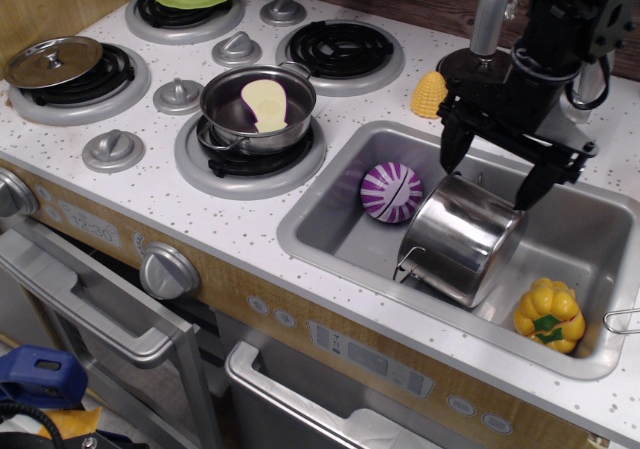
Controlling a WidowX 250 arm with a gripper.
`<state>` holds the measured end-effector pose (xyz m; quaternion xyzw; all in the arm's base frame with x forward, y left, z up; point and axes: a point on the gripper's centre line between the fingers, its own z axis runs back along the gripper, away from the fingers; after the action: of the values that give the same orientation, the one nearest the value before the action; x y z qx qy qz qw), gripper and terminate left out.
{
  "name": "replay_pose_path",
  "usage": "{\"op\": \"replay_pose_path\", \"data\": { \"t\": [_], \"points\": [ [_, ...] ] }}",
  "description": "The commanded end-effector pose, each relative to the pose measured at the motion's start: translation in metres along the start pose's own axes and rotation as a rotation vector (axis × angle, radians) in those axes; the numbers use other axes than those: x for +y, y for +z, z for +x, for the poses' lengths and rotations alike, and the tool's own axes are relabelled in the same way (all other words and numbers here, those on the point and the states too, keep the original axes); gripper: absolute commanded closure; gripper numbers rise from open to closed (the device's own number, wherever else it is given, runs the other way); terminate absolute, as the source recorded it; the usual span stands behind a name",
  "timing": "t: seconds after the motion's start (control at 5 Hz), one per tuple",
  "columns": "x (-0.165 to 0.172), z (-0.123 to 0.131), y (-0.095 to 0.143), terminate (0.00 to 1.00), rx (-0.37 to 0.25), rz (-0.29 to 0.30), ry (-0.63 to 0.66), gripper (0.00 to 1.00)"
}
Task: Flip pot upright in sink
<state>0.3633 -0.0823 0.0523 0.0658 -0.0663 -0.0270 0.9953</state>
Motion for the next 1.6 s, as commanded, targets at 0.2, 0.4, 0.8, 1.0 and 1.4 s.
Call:
{"op": "replay_pose_path", "data": {
  "t": [0.2,0.4,0.8,1.0,1.4],
  "points": [
    [0.043,0.004,0.020,0.00,-0.087,-0.081,-0.078,0.00],
    [0.050,0.003,0.010,0.00,-0.138,-0.176,-0.052,0.00],
    [0.059,0.000,-0.014,0.00,-0.214,-0.322,-0.024,0.00],
    [0.054,0.000,-0.022,0.00,-0.239,-0.415,0.026,0.00],
    [0.033,0.001,-0.030,0.00,-0.267,-0.550,0.133,0.00]
  ]
}}
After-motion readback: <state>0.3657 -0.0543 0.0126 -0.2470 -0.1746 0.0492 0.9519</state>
